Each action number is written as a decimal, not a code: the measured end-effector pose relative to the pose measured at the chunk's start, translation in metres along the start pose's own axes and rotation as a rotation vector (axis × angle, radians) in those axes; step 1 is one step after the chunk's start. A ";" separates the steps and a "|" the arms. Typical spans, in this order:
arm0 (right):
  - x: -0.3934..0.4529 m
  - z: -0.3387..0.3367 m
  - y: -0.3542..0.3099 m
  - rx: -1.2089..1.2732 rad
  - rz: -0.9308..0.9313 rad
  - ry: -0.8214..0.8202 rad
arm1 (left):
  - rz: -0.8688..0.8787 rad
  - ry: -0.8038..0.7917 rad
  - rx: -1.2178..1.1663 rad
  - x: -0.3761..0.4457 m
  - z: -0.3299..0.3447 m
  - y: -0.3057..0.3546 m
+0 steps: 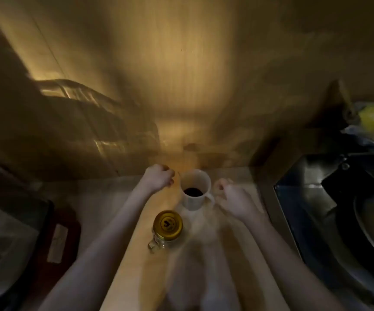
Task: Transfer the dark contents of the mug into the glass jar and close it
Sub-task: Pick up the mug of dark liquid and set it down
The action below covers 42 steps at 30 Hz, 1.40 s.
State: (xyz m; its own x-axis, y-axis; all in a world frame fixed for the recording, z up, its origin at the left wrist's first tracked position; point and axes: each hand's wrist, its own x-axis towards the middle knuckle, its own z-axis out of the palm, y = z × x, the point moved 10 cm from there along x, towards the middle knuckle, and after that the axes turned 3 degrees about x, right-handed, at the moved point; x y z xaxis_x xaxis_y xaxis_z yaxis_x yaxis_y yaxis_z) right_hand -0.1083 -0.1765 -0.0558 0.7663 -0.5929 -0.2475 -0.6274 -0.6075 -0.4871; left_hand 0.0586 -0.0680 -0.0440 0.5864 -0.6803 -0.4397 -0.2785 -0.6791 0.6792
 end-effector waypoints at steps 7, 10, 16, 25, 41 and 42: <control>0.003 0.051 0.033 0.394 0.133 0.088 | -0.189 -0.087 -0.481 0.010 0.044 -0.034; 0.002 0.054 0.043 0.595 0.218 0.206 | -0.203 -0.134 -0.594 0.013 0.055 -0.038; 0.003 0.057 0.041 0.747 0.211 0.235 | -0.232 -0.164 -0.734 0.014 0.066 -0.036; -0.010 0.021 0.041 0.805 0.127 0.321 | -0.157 -0.119 -0.726 -0.012 0.056 -0.009; -0.131 0.012 0.077 0.944 0.177 0.469 | -0.145 -0.155 -0.795 -0.133 0.122 -0.014; -0.137 0.020 0.082 0.951 0.196 0.467 | -0.152 -0.161 -0.791 -0.139 0.128 -0.020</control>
State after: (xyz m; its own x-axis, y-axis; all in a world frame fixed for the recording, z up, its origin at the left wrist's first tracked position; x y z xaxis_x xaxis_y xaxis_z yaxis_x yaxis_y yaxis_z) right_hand -0.2620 -0.1345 -0.0784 0.4090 -0.9008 -0.1457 -0.2139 0.0606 -0.9750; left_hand -0.1143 0.0048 -0.0720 0.4417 -0.6682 -0.5987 0.4496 -0.4127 0.7922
